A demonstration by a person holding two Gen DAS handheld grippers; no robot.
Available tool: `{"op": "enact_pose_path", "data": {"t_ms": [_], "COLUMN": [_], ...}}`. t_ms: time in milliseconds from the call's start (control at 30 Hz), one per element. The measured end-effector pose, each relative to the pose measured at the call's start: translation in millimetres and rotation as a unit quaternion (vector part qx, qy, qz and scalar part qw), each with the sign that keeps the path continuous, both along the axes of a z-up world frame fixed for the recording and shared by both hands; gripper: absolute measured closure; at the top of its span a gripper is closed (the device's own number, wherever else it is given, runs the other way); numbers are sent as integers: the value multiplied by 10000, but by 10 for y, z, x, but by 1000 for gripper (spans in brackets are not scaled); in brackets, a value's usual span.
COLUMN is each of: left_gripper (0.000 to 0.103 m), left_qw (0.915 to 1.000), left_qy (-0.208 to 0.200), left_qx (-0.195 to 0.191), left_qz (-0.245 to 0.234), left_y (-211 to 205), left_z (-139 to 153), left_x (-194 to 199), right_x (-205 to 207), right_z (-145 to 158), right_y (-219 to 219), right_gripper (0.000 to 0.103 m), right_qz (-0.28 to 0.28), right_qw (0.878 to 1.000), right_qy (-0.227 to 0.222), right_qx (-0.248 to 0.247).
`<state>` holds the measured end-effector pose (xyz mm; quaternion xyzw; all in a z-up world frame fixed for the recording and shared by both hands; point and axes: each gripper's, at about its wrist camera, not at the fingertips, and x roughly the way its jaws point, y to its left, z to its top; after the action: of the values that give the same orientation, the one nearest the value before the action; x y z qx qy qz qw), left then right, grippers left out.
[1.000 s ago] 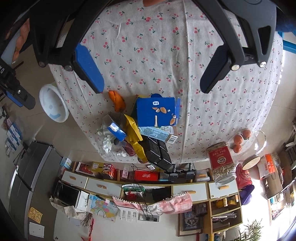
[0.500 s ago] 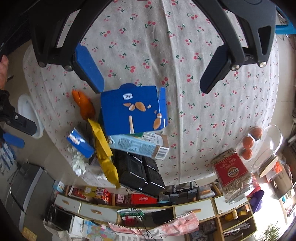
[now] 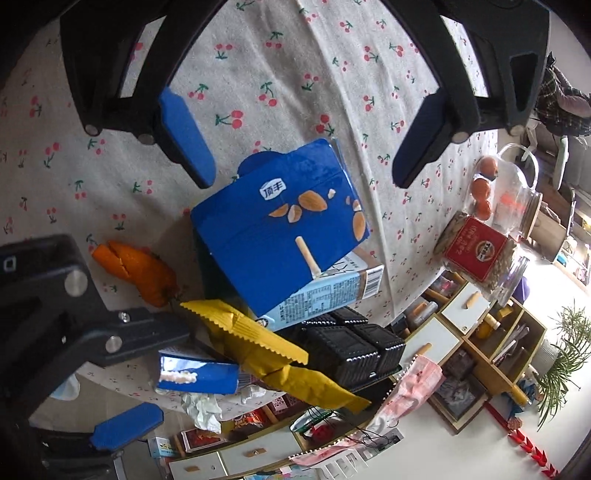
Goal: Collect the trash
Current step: 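Grasp the large blue box with the left tool while the right tool grasps the small blue-white box, then carry both boxes over the white basin and open both tools to drop them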
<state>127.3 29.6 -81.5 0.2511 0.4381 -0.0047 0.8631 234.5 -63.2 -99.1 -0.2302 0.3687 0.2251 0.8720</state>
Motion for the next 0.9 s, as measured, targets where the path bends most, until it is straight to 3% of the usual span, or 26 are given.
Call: {"op": "enact_pose_path", "data": {"t_ms": [100,133,167,200,433,667,900], "left_gripper": [37,53,73,80,98,100,100], "left_qw": [10000,9999,9998,9994,9929,9692,9516], "left_qy": [27,48,92,149,91,170,89], "left_qx": [-41,-91,-182,-292,-1076,-2255,-2889], "left_qz": [17,28,57,109,495,972,1048], "left_y": [37,57,64,74,307,646,708], "left_z": [20,28,11,9,242,419,627], "left_x": [40,50,46,54,15,-72,-228], "right_x": [71,93,114,128,69,43,-36], "right_z": [-71,-90,-94,-81,99,236,464], "right_y": [29,12,-6,-32,-159,-307,-592], "right_gripper": [52,61,64,70,76,77,81], "right_qz": [17,-11,-27,-23,-48,-335,-598], "right_qw": [9999,9998,9996,9993,9972,9907,9793], "right_qy": [123,194,274,340,435,736,810], "right_qx": [-28,-13,46,164,608,1090,1756]}}
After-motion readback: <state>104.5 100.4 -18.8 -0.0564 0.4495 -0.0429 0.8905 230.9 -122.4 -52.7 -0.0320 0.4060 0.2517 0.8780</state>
